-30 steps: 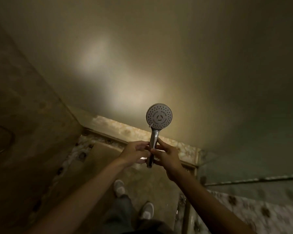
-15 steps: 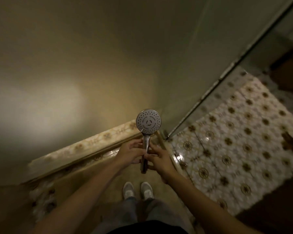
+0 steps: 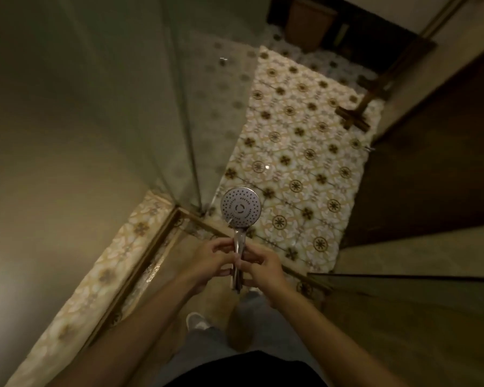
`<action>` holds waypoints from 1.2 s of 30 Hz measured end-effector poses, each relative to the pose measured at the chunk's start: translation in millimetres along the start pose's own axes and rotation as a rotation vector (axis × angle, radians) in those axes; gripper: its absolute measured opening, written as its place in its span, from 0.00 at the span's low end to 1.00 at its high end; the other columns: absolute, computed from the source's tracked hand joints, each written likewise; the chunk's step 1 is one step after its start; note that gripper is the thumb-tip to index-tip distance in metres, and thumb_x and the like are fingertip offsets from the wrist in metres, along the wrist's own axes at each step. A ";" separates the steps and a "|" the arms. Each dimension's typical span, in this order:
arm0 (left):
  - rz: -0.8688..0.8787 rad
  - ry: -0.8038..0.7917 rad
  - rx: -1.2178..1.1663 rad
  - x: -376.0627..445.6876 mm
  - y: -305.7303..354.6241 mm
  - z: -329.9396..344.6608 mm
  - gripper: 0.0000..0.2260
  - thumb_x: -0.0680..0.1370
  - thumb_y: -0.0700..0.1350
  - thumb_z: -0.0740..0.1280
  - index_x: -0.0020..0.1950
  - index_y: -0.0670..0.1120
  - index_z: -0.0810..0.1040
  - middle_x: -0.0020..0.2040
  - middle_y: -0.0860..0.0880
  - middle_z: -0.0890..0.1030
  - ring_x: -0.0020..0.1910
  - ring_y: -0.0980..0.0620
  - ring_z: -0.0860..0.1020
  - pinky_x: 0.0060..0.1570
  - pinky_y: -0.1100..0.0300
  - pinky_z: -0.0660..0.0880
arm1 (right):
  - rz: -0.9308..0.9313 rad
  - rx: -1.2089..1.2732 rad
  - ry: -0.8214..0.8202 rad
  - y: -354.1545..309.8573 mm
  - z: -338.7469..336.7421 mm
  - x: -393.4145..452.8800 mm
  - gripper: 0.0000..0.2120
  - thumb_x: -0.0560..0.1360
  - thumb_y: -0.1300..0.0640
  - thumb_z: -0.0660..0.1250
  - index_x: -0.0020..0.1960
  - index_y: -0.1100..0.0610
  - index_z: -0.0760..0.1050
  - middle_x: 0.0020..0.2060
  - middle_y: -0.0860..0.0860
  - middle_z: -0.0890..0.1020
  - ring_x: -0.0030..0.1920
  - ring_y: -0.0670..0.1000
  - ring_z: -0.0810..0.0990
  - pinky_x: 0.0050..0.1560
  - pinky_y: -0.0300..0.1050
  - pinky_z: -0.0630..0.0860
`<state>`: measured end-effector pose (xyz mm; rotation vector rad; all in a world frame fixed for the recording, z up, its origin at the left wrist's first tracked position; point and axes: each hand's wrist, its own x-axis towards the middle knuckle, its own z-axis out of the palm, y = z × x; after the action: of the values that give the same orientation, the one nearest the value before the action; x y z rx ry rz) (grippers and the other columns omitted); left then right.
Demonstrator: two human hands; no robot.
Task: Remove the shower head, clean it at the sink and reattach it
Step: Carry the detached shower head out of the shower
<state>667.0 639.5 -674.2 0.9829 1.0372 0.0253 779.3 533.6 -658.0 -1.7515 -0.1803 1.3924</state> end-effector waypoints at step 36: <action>-0.052 -0.160 0.123 442.8 382.5 238.7 0.15 0.75 0.38 0.75 0.60 0.46 0.81 0.54 0.44 0.86 0.50 0.48 0.85 0.46 0.53 0.82 | -0.003 0.229 0.236 -343.4 -329.6 347.9 0.25 0.77 0.71 0.70 0.72 0.55 0.76 0.40 0.43 0.87 0.38 0.43 0.88 0.35 0.41 0.83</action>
<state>1240.6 904.2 -689.3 1.0508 0.9252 -0.1592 1317.4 774.1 -672.8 -1.7037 0.1019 1.1434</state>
